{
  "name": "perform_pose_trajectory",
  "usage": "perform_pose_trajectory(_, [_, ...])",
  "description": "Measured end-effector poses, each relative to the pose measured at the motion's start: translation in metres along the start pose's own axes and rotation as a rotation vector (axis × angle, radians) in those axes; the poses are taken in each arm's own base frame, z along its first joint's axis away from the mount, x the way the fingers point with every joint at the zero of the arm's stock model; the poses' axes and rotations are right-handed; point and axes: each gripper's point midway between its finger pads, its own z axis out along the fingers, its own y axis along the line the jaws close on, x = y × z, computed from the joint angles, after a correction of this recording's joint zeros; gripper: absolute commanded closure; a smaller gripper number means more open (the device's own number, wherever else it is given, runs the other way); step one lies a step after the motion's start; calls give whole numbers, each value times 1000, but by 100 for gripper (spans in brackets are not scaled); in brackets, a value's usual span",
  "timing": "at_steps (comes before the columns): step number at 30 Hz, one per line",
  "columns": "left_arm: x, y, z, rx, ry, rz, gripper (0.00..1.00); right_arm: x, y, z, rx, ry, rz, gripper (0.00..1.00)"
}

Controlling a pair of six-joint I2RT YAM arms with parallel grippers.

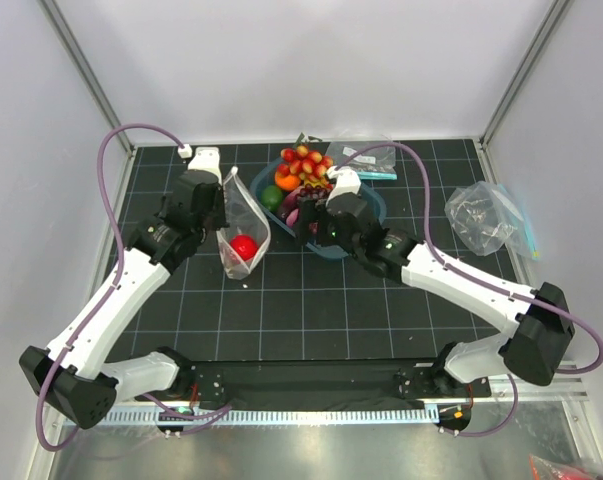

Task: Place the food in the zip-top bag and seal the zipper
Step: Adjust the zipper food storage bag at the center of the board.

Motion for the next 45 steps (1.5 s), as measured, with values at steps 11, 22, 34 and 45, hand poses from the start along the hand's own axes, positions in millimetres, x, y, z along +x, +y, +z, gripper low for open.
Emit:
perform_pose_trajectory(11, [0, -2, 0, 13, 3, 0, 96, -4, -27, 40, 115, -16, 84, 0])
perform_pose_trajectory(22, [1, -5, 0, 27, 7, -4, 96, 18, -67, 90, 347, -52, 268, 0])
perform_pose_trajectory(34, [-4, -11, -7, 61, 24, -25, 97, 1, -61, 115, 379, -155, 495, 1])
perform_pose_trajectory(45, [27, -10, 7, 47, 92, -1, 100, 16, -64, 118, 391, -137, 548, 0])
